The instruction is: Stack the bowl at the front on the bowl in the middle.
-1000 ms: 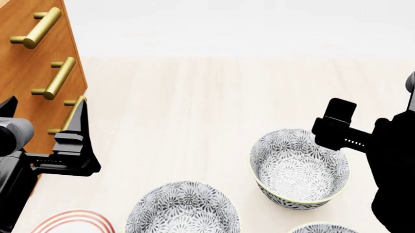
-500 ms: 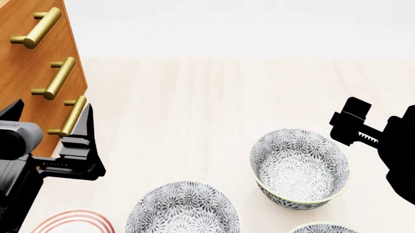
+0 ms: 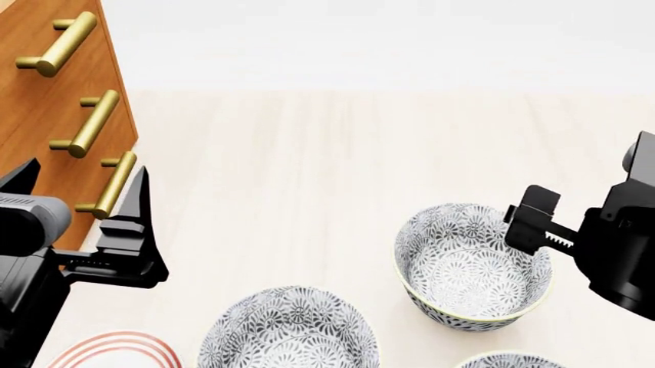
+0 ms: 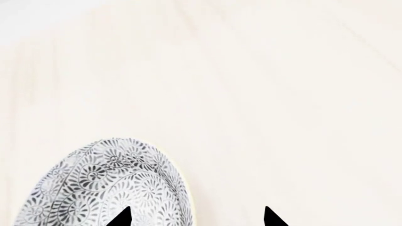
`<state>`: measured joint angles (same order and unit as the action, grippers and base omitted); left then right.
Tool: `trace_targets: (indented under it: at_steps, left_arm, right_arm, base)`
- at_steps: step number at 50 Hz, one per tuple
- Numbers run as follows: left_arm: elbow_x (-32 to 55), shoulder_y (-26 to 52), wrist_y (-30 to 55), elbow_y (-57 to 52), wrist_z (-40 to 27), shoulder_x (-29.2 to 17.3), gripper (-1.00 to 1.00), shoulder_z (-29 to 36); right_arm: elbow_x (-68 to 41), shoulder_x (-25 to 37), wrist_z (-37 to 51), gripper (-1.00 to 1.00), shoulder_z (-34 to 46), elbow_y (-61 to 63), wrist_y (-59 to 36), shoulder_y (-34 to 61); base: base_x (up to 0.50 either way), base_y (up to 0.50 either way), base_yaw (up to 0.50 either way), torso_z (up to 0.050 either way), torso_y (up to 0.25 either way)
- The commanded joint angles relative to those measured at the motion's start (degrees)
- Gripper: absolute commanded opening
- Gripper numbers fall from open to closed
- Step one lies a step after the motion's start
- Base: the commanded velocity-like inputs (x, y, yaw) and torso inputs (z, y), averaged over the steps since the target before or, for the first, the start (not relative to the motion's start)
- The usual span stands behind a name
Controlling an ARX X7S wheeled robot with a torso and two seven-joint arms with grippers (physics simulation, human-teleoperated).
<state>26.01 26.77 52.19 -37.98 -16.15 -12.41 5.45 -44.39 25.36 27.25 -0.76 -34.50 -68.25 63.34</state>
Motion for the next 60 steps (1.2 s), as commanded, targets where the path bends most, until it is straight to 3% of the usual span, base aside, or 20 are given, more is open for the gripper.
trace_targets:
  at_steps: [1, 17, 37, 43, 44, 60]
  left_arm:
    - [0.0, -0.3, -0.6, 0.4, -0.2, -0.3, 1.00, 0.4]
    - [0.0, -0.3, -1.2, 1.1, -0.6, -0.7, 1.00, 1.2]
    - [0.3, -0.8, -1.9, 1.2, -1.1, -1.4, 1.00, 1.8]
    - [0.3, -1.0, -2.5, 1.8, -1.1, -1.5, 1.00, 1.8]
    - [0.2, -1.1, -2.8, 2.0, -1.0, -1.6, 1.00, 1.9]
    - [0.5, -1.1, -3.3, 2.6, -1.4, -1.8, 1.00, 2.4]
  right_arm:
    - [2.2, -0.7, -4.3, 1.00, 3.7, -7.1, 2.6, 1.2]
    - [4.4, -2.1, -8.6, 1.00, 7.3, -13.6, 5.3, 2.3]
    - [12.1, -6.9, -19.6, 1.00, 13.9, -39.9, 19.7, 9.9]
    - [13.9, -7.2, -18.6, 1.00, 12.4, -40.3, 20.6, 8.9]
    - [14.3, -7.3, -18.9, -1.00, 12.4, -40.3, 20.7, 8.8]
    - [17.6, -7.3, -19.1, -1.00, 9.6, -39.2, 20.0, 9.5]
  base:
    - [0.00, 0.00, 0.00, 0.000, 0.000]
    - [0.00, 0.00, 0.00, 0.000, 0.000]
    - [0.00, 0.00, 0.00, 0.000, 0.000]
    - [0.00, 0.00, 0.00, 0.000, 0.000]
    - [0.00, 0.00, 0.00, 0.000, 0.000]
    - [0.00, 0.00, 0.00, 0.000, 0.000]
